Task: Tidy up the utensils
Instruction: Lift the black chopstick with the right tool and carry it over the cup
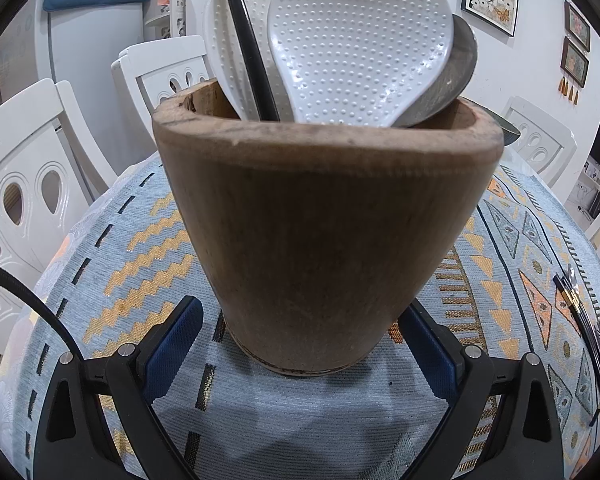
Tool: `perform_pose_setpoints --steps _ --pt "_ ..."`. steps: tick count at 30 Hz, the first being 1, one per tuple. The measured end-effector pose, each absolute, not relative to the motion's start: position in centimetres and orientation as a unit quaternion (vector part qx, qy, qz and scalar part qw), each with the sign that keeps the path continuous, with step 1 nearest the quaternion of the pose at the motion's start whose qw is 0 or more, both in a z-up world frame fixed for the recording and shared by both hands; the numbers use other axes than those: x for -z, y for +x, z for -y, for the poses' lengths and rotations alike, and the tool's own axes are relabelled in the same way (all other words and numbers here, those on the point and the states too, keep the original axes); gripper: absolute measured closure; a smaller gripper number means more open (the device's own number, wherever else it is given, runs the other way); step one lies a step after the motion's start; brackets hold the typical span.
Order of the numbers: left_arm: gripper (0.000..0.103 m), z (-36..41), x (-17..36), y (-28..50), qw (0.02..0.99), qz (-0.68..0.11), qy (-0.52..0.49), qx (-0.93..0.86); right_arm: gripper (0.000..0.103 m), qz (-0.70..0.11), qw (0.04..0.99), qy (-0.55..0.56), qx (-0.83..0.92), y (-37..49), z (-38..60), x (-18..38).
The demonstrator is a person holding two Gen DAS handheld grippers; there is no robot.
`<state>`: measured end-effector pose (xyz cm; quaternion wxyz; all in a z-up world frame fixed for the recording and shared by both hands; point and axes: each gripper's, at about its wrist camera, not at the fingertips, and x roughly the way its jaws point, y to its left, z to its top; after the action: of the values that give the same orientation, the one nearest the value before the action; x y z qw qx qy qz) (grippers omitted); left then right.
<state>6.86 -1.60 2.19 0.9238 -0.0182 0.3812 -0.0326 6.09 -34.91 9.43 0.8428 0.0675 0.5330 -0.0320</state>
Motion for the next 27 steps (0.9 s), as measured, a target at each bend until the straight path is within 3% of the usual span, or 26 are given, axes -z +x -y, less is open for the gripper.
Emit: perform_pose_setpoints --steps 13,27 --pt "0.004 1.6 -2.2 6.9 0.924 -0.381 -0.018 0.032 0.099 -0.46 0.885 0.077 -0.001 5.7 32.1 -14.3" --pt "0.004 1.7 -2.1 6.8 0.924 -0.38 -0.016 0.031 0.1 -0.328 0.931 0.137 -0.083 8.4 27.0 -25.3"
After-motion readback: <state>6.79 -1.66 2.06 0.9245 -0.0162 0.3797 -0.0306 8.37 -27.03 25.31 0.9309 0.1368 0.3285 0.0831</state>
